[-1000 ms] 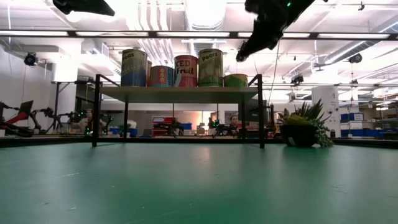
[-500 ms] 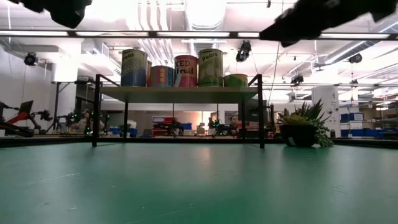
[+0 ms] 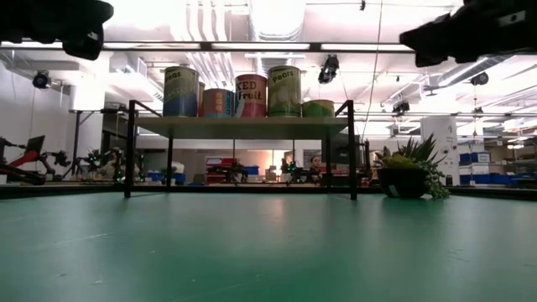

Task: Pick and place cans onto a shelf
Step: Return to Home Position

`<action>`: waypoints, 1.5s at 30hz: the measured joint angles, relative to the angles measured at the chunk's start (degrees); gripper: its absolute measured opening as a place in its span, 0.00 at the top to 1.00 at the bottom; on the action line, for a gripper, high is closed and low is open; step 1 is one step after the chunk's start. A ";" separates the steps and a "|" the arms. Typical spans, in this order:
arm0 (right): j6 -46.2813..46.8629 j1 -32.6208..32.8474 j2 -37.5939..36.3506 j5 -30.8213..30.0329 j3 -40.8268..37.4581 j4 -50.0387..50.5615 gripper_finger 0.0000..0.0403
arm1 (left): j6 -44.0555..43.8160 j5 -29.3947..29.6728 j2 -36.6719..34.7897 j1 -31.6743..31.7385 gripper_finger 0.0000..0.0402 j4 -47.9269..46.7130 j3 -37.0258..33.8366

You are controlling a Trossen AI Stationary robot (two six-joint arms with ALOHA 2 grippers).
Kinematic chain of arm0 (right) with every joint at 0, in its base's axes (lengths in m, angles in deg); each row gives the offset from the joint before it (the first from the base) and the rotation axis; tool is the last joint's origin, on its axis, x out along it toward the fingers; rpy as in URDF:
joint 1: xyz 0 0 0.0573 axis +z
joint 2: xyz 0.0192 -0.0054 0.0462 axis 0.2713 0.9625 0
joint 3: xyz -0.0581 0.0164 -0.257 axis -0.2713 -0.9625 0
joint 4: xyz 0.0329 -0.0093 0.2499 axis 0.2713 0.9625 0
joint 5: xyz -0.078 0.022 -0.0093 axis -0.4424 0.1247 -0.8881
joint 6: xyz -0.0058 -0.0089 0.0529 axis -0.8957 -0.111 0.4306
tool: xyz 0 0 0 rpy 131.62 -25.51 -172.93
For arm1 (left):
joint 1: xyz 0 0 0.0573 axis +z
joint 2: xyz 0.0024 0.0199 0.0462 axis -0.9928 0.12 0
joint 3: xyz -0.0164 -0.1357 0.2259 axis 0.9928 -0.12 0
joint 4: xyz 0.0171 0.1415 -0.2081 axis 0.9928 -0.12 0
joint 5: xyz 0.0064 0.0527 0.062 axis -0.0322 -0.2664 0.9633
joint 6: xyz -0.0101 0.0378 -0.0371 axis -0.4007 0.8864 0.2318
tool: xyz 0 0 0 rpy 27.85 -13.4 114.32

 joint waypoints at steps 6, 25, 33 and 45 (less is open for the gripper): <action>-0.13 -1.13 -7.44 0.07 -4.81 0.03 0.97 | 4.05 1.19 -11.25 0.01 1.00 -6.97 -0.29; -0.22 -2.14 -14.27 -0.78 -12.18 3.92 0.97 | 3.69 2.66 -22.73 0.23 1.00 -16.43 -5.17; 0.39 -2.18 -14.19 -10.61 -12.22 6.17 0.97 | 4.40 4.69 -22.73 0.23 1.00 -10.54 -9.63; -6.14 -2.18 -14.03 -9.20 -12.24 -5.53 0.97 | -7.39 14.62 -22.51 0.23 1.00 -10.29 -9.30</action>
